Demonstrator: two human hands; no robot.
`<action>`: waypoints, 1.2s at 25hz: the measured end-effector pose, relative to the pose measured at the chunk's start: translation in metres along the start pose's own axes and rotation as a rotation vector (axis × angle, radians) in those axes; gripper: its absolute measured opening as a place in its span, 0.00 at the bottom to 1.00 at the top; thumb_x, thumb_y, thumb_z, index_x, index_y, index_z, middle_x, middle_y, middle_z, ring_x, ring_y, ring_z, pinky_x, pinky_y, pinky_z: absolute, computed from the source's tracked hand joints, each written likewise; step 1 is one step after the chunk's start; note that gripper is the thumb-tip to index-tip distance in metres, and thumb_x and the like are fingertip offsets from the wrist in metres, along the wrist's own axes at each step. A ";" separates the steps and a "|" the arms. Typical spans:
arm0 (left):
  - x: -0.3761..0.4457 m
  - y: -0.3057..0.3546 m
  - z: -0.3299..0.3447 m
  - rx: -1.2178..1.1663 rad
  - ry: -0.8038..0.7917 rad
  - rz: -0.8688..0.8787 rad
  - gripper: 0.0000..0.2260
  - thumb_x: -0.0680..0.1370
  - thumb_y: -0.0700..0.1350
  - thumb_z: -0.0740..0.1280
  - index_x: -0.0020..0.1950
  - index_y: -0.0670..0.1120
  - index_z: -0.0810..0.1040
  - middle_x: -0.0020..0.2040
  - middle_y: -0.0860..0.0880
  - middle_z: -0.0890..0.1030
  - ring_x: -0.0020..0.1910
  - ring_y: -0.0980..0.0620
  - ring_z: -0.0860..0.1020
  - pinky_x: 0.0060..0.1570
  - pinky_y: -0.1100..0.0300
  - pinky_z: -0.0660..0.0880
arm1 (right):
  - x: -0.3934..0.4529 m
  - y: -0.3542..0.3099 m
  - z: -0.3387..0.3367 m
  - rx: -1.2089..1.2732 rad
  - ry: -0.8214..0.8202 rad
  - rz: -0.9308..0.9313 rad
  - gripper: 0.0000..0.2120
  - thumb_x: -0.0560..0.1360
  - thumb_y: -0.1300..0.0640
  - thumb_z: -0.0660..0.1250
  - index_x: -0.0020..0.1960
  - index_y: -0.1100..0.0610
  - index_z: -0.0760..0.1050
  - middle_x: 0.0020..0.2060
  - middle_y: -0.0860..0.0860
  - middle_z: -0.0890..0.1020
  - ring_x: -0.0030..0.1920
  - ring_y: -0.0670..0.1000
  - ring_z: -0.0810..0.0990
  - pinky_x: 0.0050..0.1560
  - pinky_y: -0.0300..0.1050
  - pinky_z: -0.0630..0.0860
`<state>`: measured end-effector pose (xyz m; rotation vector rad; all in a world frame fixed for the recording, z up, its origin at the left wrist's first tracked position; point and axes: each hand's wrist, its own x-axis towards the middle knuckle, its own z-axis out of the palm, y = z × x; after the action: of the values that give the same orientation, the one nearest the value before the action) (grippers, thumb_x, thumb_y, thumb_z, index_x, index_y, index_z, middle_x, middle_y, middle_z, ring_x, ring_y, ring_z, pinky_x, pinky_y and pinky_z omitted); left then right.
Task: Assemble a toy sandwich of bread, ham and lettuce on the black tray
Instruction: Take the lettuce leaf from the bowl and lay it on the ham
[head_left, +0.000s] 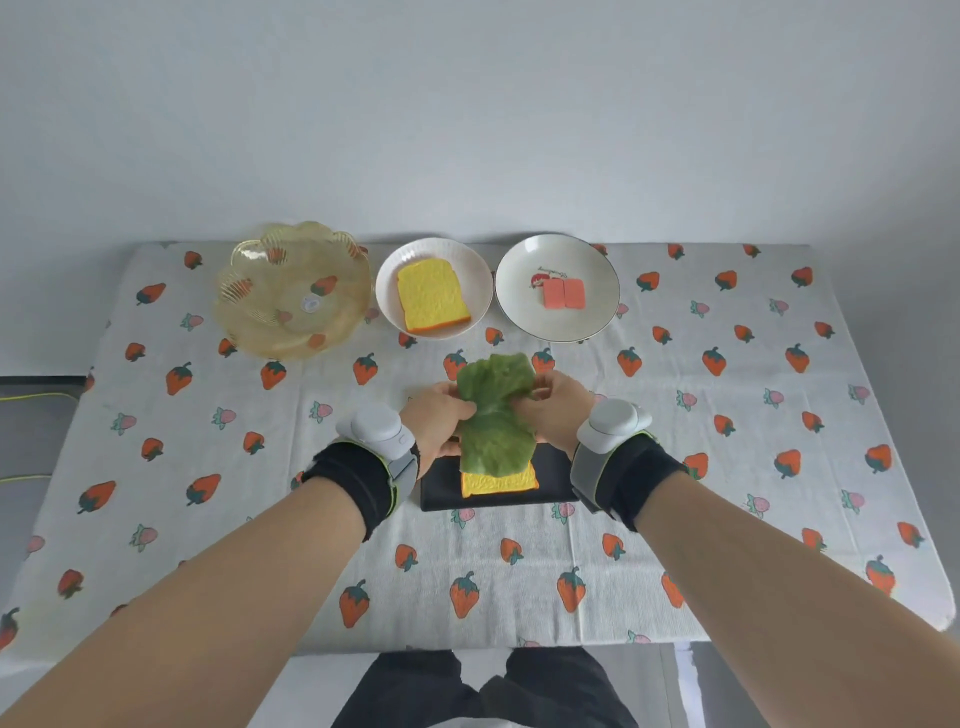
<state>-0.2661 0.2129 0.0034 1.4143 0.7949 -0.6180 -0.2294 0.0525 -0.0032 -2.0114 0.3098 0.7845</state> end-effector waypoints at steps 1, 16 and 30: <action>0.002 -0.005 0.002 0.000 -0.013 -0.017 0.09 0.78 0.34 0.63 0.56 0.41 0.77 0.56 0.38 0.82 0.56 0.37 0.81 0.57 0.42 0.78 | 0.004 0.005 0.002 -0.043 0.008 0.013 0.16 0.71 0.57 0.72 0.57 0.56 0.74 0.42 0.50 0.79 0.42 0.55 0.82 0.50 0.55 0.82; 0.055 -0.049 0.005 0.627 0.199 0.059 0.16 0.73 0.46 0.71 0.58 0.44 0.73 0.46 0.44 0.84 0.46 0.43 0.83 0.50 0.51 0.79 | 0.040 0.030 0.014 -0.546 -0.132 0.124 0.06 0.74 0.48 0.66 0.42 0.50 0.76 0.43 0.51 0.83 0.48 0.57 0.85 0.56 0.53 0.79; 0.037 -0.046 0.016 0.845 0.016 0.271 0.22 0.76 0.42 0.67 0.69 0.53 0.73 0.65 0.49 0.76 0.60 0.49 0.78 0.56 0.59 0.73 | 0.026 0.032 0.019 -0.220 -0.129 0.075 0.14 0.73 0.62 0.65 0.58 0.55 0.76 0.50 0.61 0.83 0.42 0.58 0.83 0.50 0.60 0.82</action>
<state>-0.2785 0.1959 -0.0543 2.2493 0.3289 -0.7691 -0.2331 0.0532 -0.0478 -2.1511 0.2326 1.0287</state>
